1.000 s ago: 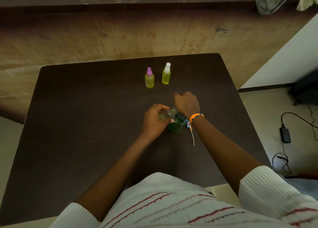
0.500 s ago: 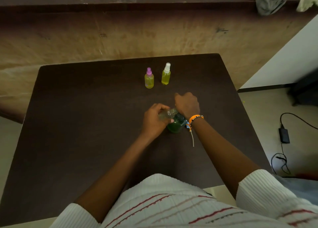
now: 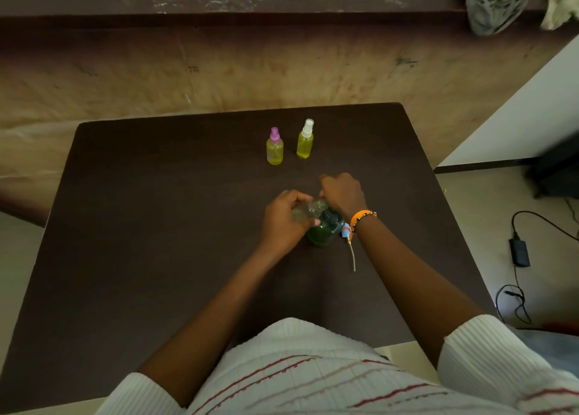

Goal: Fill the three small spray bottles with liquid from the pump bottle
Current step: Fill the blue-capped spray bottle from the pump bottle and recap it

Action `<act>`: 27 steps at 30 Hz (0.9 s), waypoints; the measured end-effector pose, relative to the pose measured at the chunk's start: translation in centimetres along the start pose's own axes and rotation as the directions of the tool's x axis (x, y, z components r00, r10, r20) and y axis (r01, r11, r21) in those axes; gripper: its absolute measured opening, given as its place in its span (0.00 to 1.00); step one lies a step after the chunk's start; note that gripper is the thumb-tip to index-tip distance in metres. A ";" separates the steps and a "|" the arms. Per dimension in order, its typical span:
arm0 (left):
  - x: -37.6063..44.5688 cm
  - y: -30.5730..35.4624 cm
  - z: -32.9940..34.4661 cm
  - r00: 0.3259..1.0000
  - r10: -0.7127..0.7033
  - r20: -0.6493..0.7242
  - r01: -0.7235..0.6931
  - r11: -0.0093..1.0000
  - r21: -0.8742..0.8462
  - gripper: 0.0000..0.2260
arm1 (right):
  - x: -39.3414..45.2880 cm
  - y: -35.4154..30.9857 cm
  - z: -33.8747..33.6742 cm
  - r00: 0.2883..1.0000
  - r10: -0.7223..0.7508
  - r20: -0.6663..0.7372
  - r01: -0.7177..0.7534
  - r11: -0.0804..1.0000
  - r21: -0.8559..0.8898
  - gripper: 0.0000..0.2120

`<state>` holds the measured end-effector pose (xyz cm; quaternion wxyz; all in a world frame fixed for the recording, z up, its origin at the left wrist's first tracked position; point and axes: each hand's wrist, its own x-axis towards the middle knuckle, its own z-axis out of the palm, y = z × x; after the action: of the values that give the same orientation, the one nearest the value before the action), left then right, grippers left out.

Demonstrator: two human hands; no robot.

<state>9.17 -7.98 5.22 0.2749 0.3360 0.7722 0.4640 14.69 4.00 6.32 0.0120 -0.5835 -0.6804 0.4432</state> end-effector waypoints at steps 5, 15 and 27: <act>0.0 -0.3 0.2 0.999 -0.031 0.014 0.031 0.999 -0.010 0.16 | 0.3 0.4 0.7 0.991 -0.003 -0.137 -0.001 1.000 -0.031 0.23; -0.1 0.3 -0.2 1.000 0.007 0.006 -0.007 1.000 0.002 0.15 | 0.8 0.0 -0.3 0.995 -0.023 0.095 0.026 0.999 -0.037 0.20; -0.1 -0.1 -0.1 1.000 -0.025 0.019 0.025 1.000 -0.001 0.15 | 1.1 0.8 0.7 0.997 -0.033 -0.076 0.029 0.998 -0.056 0.23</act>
<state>9.12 -8.10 5.16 0.2882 0.3304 0.7735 0.4577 14.58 4.40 4.87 0.0293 -0.5897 -0.7003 0.4013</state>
